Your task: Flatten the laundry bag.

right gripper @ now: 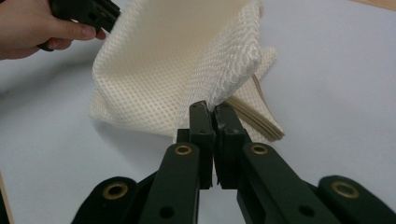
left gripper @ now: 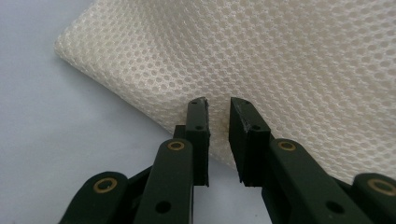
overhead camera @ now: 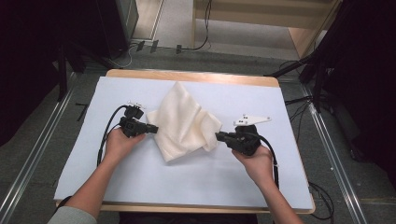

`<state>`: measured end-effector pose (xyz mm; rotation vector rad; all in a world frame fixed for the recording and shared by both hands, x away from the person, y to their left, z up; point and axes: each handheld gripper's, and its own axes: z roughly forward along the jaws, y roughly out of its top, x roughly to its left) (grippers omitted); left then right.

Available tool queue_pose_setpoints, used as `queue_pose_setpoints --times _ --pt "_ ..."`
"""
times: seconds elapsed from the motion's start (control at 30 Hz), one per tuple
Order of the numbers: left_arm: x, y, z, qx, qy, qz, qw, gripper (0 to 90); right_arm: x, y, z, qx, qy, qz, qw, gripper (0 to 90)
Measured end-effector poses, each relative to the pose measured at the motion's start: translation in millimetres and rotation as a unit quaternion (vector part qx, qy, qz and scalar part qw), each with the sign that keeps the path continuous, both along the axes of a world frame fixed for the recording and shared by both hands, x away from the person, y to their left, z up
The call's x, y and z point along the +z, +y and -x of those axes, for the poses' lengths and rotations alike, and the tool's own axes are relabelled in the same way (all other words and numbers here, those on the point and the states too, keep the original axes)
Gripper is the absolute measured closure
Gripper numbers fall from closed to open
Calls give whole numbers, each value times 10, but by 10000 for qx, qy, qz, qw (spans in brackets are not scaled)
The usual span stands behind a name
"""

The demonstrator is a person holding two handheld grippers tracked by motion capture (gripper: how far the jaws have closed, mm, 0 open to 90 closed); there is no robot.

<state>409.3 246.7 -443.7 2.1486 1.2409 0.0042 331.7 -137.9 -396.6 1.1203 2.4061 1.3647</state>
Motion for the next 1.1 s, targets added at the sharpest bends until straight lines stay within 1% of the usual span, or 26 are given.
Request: queue_pose_setpoints --times 0.07,0.1,0.13,0.17,0.2,0.3,0.33,0.4,0.47,0.57,0.67,0.77,0.83,0.87,0.9,0.93,0.97,1.0,1.03,1.1 --pt "-5 9 -4 -46 -19 -23 10000 786 -2 -84 24 -58 19 -15 10000 897" --pt "-8 6 -1 -18 -5 -2 10000 785 -7 -118 37 -87 35 -29 10000 897" --pt "-10 16 -2 -12 -27 -23 10000 784 -18 -163 52 -106 45 -49 9999 897" --pt "-10 16 -2 -12 -27 -23 10000 784 -18 -163 52 -106 45 -49 9999 897" --pt "-16 29 -5 9 3 38 10000 784 -52 -240 90 -145 95 -53 9998 897" --pt "-21 46 -14 24 22 83 10000 784 -97 -312 129 -174 92 35 9998 895" --pt "-25 49 -17 35 20 103 9999 783 -145 -403 164 -217 171 78 9996 896" --pt "-26 48 -17 36 13 97 9999 783 -180 -482 190 -276 231 115 9993 900" --pt "-29 47 -19 20 20 83 10000 783 -192 -509 200 -279 246 122 9992 900" --pt "-38 49 -23 39 32 123 9999 783 -265 -624 262 -292 357 147 9988 900" --pt "-40 62 -28 61 0 69 10000 784 -286 -674 293 -316 400 158 9986 893" --pt "-47 82 -38 97 51 142 9998 779 -293 -703 294 -320 388 149 9986 887" --pt "-46 87 -38 90 70 151 9998 778 -290 -705 296 -309 397 138 9986 879" --pt "-44 79 -33 111 52 143 9998 777 -289 -711 296 -290 409 132 9987 826" --pt "-42 78 -31 97 44 127 9999 777 -289 -711 296 -290 409 132 9987 826" --pt "-43 81 -31 101 50 139 9998 776 -284 -748 301 -313 460 67 9984 739" --pt "-43 81 -31 101 50 139 9998 775 -269 -786 313 -350 429 55 9985 706" --pt "-43 86 -33 92 61 144 9998 775 -269 -786 313 -350 429 55 9985 706" --pt "-41 92 -37 103 71 151 9998 771 -226 -866 337 -467 324 -32 9984 627" --pt "-31 88 -33 104 54 142 9998 768 -139 -969 348 -632 183 -107 9978 640"
